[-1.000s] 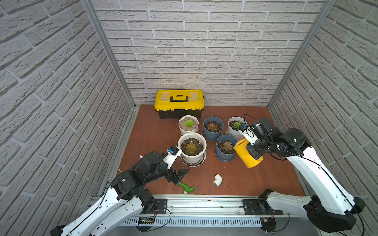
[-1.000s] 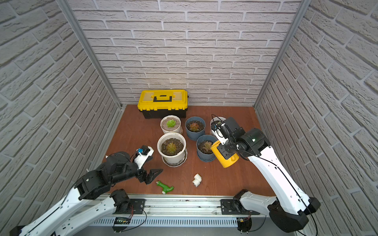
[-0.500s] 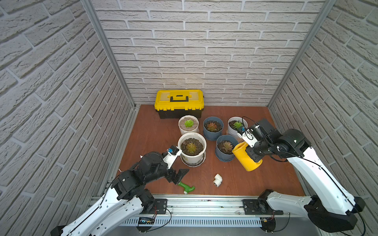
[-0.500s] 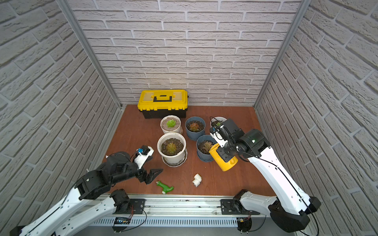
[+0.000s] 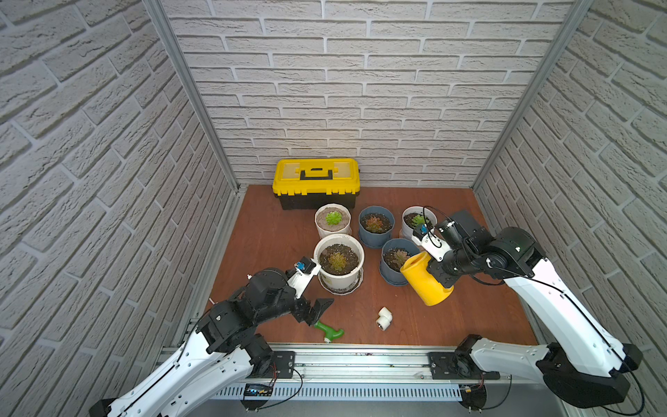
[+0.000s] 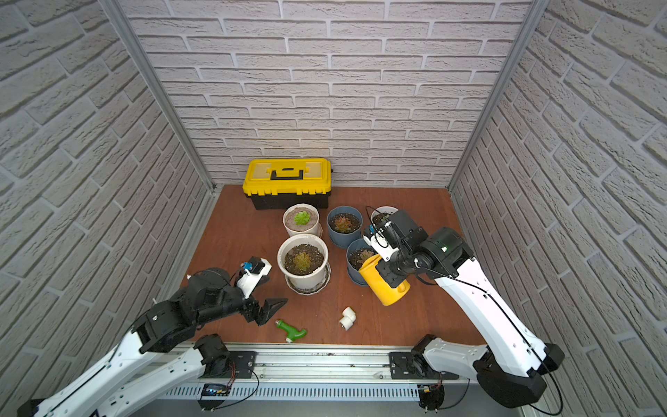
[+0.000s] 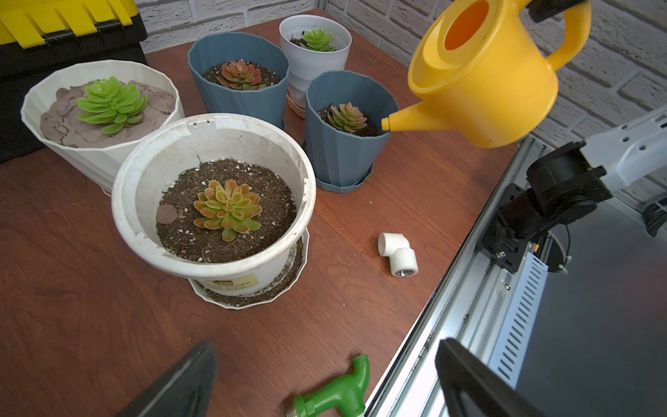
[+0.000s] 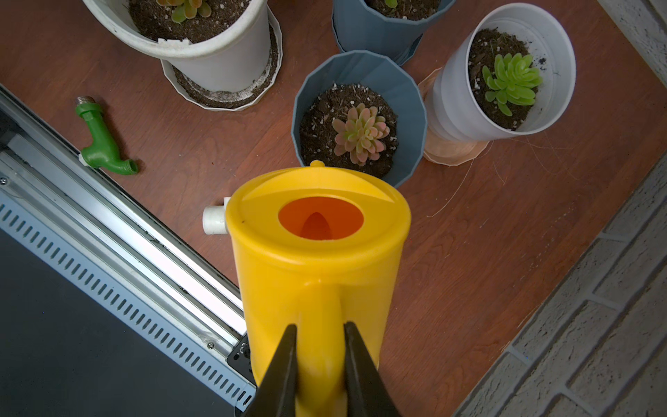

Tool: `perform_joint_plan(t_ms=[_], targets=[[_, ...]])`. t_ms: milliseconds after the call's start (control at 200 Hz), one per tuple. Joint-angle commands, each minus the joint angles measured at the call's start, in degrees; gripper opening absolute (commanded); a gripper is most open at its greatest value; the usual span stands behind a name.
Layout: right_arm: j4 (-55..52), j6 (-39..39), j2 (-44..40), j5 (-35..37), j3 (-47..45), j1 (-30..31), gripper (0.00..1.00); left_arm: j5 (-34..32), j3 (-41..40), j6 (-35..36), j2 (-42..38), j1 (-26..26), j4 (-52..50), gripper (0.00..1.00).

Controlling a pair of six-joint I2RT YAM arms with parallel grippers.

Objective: Water the succulent around the soil edge
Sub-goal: Water the soil of the potted plant with water.

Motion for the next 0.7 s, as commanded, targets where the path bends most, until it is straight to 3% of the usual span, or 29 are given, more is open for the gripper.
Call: perform_joint_plan(t_ms=[0,320,695], targets=[[3.28,1.09,1.02,-2.21,1.59,0.82,0.03,0.05,-0.44,-0.14,0.05,0.44,1.92,0.98],[6.24,0.98,6.09,-1.89,4.76,2.06,0.03,-0.01,-0.51,-0.14,-0.04,0.48,1.83,0.98],[8.89,1.83,11.52,3.69,9.11,2.16,0.02,0.14,-0.45,-0.12,-0.13,0.44,1.74,0.98]])
